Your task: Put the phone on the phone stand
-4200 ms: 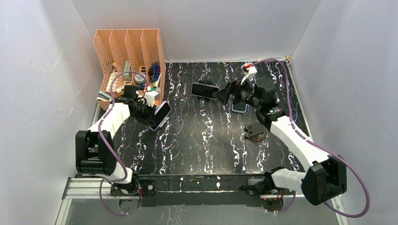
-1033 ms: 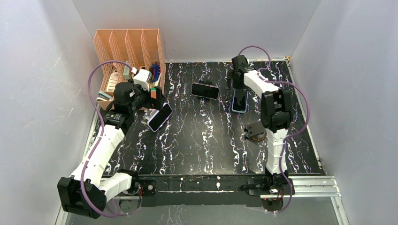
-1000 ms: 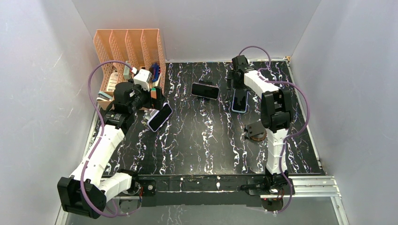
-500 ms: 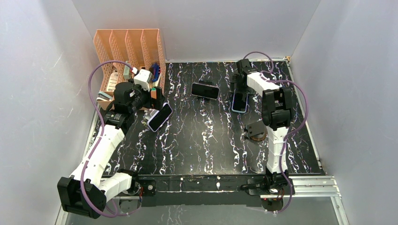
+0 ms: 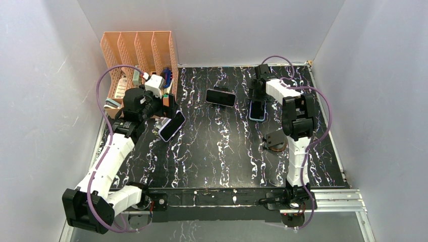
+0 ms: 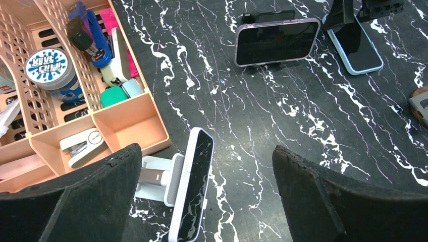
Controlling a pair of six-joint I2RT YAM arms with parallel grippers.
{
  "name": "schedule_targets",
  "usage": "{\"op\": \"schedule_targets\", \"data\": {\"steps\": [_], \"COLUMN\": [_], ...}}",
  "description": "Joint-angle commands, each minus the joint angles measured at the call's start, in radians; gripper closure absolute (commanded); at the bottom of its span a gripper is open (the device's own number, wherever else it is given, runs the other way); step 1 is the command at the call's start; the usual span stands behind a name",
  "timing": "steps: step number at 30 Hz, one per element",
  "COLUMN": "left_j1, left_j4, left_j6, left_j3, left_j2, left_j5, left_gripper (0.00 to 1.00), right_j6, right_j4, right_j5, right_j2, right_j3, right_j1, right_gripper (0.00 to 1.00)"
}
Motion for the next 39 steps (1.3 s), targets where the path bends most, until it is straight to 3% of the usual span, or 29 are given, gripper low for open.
{"op": "schedule_targets", "data": {"steps": [1, 6, 9, 10, 18, 23, 29, 39], "left_j1": [-0.007, -0.065, -0.166, -0.216, -0.587, -0.654, -0.671, -0.672], "left_j4": [0.014, 0.027, 0.048, 0.073, 0.337, 0.431, 0.482, 0.698], "left_j6": [-0.021, -0.086, -0.142, -0.160, -0.304, -0.325, -0.317, -0.460], "left_j3": [-0.005, 0.006, 0.004, -0.003, -0.072, -0.026, 0.074, 0.066], "left_j2": [0.012, 0.064, 0.097, 0.106, 0.320, 0.486, 0.653, 0.778], "left_j5": [0.035, 0.067, 0.021, -0.010, -0.347, -0.445, -0.428, -0.156], "left_gripper": [0.02, 0.02, 0.02, 0.02, 0.02, 0.01, 0.01, 0.02], "right_j6": [0.005, -0.006, -0.003, 0.003, 0.067, 0.115, 0.168, 0.164], "right_j4": [-0.030, -0.020, 0.005, 0.017, 0.205, 0.337, 0.434, 0.499], "right_j5": [-0.004, 0.006, -0.019, -0.032, -0.241, -0.368, -0.453, -0.477], "right_j2": [0.013, 0.011, -0.007, -0.017, -0.214, -0.344, -0.443, -0.511], "right_j3": [-0.060, -0.094, -0.130, -0.149, -0.378, -0.499, -0.586, -0.651], "right_j1": [0.002, 0.002, 0.002, 0.002, 0.004, 0.014, 0.016, 0.035], "right_gripper": [0.29, 0.55, 0.74, 0.76, 0.75, 0.75, 0.75, 0.75]}}
